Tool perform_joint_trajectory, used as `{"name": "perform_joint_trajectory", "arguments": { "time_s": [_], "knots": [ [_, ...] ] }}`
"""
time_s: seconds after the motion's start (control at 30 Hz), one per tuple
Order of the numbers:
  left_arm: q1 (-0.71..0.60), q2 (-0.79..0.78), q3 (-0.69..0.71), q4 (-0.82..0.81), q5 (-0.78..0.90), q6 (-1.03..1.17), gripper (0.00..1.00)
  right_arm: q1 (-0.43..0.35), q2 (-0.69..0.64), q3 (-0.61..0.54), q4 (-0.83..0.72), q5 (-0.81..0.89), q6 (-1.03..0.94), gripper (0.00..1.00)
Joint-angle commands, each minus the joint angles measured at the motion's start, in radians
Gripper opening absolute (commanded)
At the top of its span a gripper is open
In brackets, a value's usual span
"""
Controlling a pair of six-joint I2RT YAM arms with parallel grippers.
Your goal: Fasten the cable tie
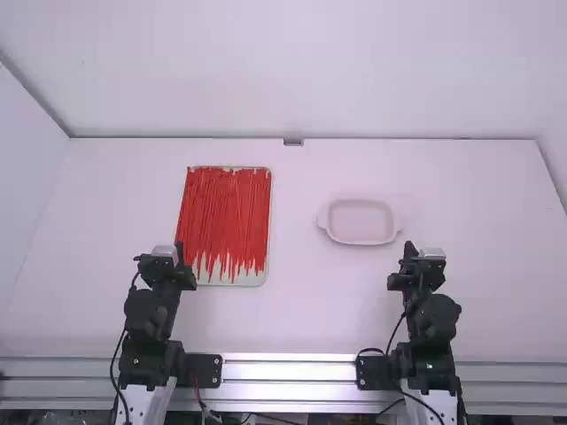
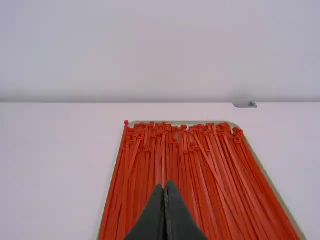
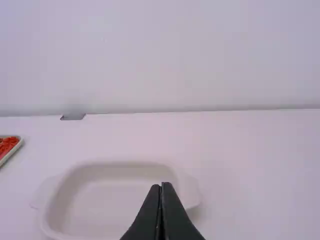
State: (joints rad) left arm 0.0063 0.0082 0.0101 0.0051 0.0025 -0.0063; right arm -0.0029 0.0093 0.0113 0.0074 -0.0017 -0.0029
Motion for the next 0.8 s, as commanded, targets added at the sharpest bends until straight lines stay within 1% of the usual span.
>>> {"name": "perform_joint_trajectory", "arguments": {
  "time_s": [0.0, 0.2, 0.37, 0.57, 0.77],
  "knots": [
    [0.000, 0.000, 0.000, 0.000, 0.000, 0.000, 0.00, 0.000, 0.000, 0.000, -0.001, 0.000, -0.003, 0.00],
    [0.000, 0.014, 0.016, -0.003, 0.000, -0.003, 0.02, 0.000, 0.014, 0.011, 0.005, -0.004, 0.002, 0.02],
    [0.000, 0.051, 0.057, -0.027, -0.001, -0.009, 0.06, 0.004, 0.055, 0.046, -0.004, -0.013, 0.011, 0.05],
    [0.001, 0.141, 0.142, -0.084, 0.014, -0.023, 0.12, 0.018, 0.150, 0.124, -0.049, -0.031, 0.029, 0.12],
    [0.001, 0.282, 0.252, -0.166, 0.065, -0.011, 0.22, 0.037, 0.295, 0.220, -0.112, -0.057, 0.088, 0.21]
  ]
}}
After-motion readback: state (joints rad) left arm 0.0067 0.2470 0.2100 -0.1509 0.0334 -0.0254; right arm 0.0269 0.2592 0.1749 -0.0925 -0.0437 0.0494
